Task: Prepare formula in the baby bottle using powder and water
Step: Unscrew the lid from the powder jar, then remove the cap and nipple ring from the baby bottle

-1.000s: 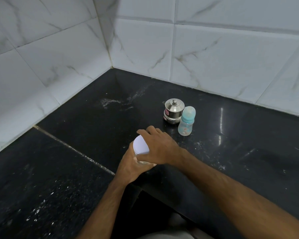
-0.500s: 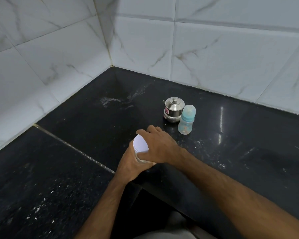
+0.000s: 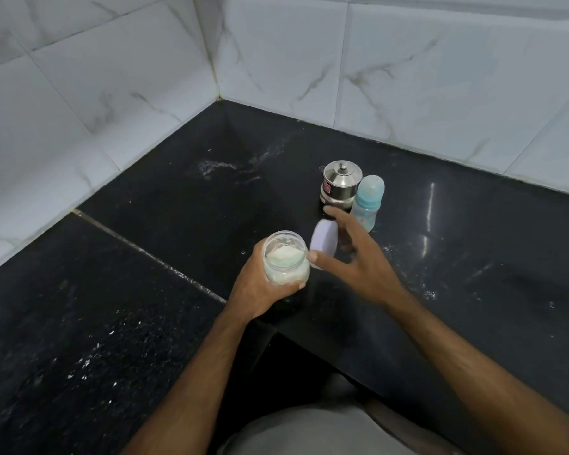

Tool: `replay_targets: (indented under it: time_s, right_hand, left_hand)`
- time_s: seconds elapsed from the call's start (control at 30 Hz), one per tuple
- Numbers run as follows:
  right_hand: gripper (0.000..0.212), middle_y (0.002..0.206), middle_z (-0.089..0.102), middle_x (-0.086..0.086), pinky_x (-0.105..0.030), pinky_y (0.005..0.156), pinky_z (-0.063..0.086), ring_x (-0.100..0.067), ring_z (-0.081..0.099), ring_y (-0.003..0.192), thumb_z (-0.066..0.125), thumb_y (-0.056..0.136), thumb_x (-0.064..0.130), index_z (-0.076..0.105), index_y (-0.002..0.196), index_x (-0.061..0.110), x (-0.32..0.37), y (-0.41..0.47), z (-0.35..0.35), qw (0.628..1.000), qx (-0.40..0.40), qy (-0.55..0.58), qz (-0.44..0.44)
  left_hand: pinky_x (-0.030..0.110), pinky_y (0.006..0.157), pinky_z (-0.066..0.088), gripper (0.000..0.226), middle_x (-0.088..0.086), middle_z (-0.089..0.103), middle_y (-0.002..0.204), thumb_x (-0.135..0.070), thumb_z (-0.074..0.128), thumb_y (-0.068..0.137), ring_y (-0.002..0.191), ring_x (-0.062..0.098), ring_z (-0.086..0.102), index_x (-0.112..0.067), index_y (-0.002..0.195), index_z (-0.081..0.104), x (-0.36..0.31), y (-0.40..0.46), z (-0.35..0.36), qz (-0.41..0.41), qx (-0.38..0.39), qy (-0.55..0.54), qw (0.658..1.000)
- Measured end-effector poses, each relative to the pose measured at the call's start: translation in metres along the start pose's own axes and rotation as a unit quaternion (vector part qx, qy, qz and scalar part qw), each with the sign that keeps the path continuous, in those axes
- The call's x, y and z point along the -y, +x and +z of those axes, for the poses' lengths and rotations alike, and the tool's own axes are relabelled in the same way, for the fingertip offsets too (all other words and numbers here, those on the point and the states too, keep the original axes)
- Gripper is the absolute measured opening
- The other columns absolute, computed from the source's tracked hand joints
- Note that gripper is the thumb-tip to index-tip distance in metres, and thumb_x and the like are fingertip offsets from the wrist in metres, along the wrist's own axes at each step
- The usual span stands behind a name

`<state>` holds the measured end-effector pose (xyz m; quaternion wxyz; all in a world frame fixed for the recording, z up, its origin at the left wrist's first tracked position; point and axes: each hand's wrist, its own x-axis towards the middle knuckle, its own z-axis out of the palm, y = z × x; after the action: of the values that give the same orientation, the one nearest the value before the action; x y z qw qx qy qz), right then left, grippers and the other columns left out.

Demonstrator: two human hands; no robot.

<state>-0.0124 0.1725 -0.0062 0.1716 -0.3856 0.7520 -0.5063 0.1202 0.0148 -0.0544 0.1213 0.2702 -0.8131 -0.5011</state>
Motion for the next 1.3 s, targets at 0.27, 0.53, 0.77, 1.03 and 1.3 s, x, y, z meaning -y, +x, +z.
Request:
replay_targets:
  time_s: [0.27, 0.53, 0.77, 1.03, 1.3]
  right_hand:
    - [0.068, 0.126, 0.053, 0.023, -0.025, 0.098, 0.046, -0.002, 0.053, 0.119, 0.087, 0.065, 0.037, 0.044, 0.118, 0.039, -0.060, -0.069, 0.011, 0.995, 0.021, 0.018, 0.096]
    - [0.084, 0.135, 0.044, 0.020, -0.015, 0.103, 0.037, 0.002, 0.044, 0.125, 0.088, 0.063, 0.035, 0.035, 0.129, 0.040, -0.076, -0.086, 0.022, 0.993, 0.047, -0.060, 0.086]
    - [0.098, 0.145, 0.035, 0.017, -0.022, 0.112, 0.031, -0.002, 0.035, 0.133, 0.087, 0.065, 0.041, 0.029, 0.144, 0.035, -0.081, -0.087, 0.022, 0.990, 0.076, -0.108, 0.058]
    - [0.090, 0.139, 0.040, 0.020, -0.010, 0.102, 0.032, 0.013, 0.035, 0.127, 0.069, 0.075, 0.063, 0.023, 0.148, 0.037, -0.073, -0.081, 0.012, 0.993, 0.056, -0.054, 0.084]
    - [0.070, 0.130, 0.050, 0.012, -0.012, 0.095, 0.039, 0.008, 0.047, 0.118, 0.061, 0.083, 0.056, 0.033, 0.143, 0.034, -0.066, -0.052, -0.015, 0.995, -0.014, -0.046, 0.093]
  left_hand:
    - [0.018, 0.098, 0.040, 0.101, -0.021, 0.053, 0.129, -0.040, 0.091, 0.054, 0.117, -0.006, 0.050, -0.032, 0.139, 0.036, 0.006, 0.004, 0.001, -0.007, -0.008, 0.020, 1.000]
    - [0.022, 0.102, 0.041, 0.102, -0.019, 0.051, 0.131, -0.040, 0.091, 0.054, 0.119, -0.001, 0.049, -0.032, 0.139, 0.036, 0.008, 0.005, 0.001, -0.006, -0.006, 0.024, 1.000]
    - [0.023, 0.103, 0.039, 0.104, -0.017, 0.051, 0.133, -0.039, 0.092, 0.053, 0.121, 0.002, 0.048, -0.031, 0.140, 0.035, 0.008, 0.006, 0.002, -0.010, -0.005, 0.030, 0.999]
    - [0.018, 0.099, 0.039, 0.101, -0.021, 0.051, 0.128, -0.039, 0.092, 0.054, 0.116, -0.009, 0.048, -0.037, 0.135, 0.033, 0.002, 0.008, -0.006, -0.020, 0.042, 0.007, 0.999]
    - [0.030, 0.112, 0.032, 0.093, -0.011, 0.043, 0.147, -0.063, 0.075, 0.066, 0.135, 0.003, 0.038, -0.032, 0.144, 0.034, -0.037, 0.025, -0.016, 0.021, 0.000, -0.013, 1.000]
